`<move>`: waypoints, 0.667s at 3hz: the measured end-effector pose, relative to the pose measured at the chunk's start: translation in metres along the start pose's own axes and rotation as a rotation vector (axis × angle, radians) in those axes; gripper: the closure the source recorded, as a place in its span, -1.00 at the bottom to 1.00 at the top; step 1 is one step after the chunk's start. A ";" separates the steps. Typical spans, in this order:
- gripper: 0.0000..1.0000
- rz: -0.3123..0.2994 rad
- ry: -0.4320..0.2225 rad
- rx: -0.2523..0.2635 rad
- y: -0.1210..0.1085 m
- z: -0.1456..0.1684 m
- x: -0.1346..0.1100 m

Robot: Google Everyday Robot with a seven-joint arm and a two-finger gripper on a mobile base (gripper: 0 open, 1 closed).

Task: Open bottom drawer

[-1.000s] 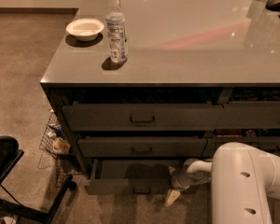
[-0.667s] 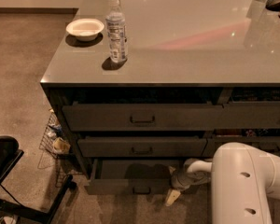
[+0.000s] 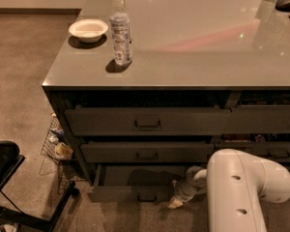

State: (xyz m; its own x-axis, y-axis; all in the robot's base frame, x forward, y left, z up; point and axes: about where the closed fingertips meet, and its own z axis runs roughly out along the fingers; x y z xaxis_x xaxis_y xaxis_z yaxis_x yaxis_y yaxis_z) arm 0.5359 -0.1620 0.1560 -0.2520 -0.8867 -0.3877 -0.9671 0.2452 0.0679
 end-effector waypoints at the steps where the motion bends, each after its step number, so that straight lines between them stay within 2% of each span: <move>1: 0.29 0.006 0.005 -0.006 0.002 -0.003 -0.001; 2: 0.75 0.006 0.005 -0.006 0.003 -0.008 -0.003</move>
Offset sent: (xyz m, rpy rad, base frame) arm -0.2092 0.0084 0.0306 -0.2100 0.2778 -0.2583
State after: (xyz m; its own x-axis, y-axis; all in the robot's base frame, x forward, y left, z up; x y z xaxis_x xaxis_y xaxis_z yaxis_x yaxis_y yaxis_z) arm 0.5340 -0.1617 0.1652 -0.2575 -0.8872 -0.3829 -0.9659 0.2477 0.0756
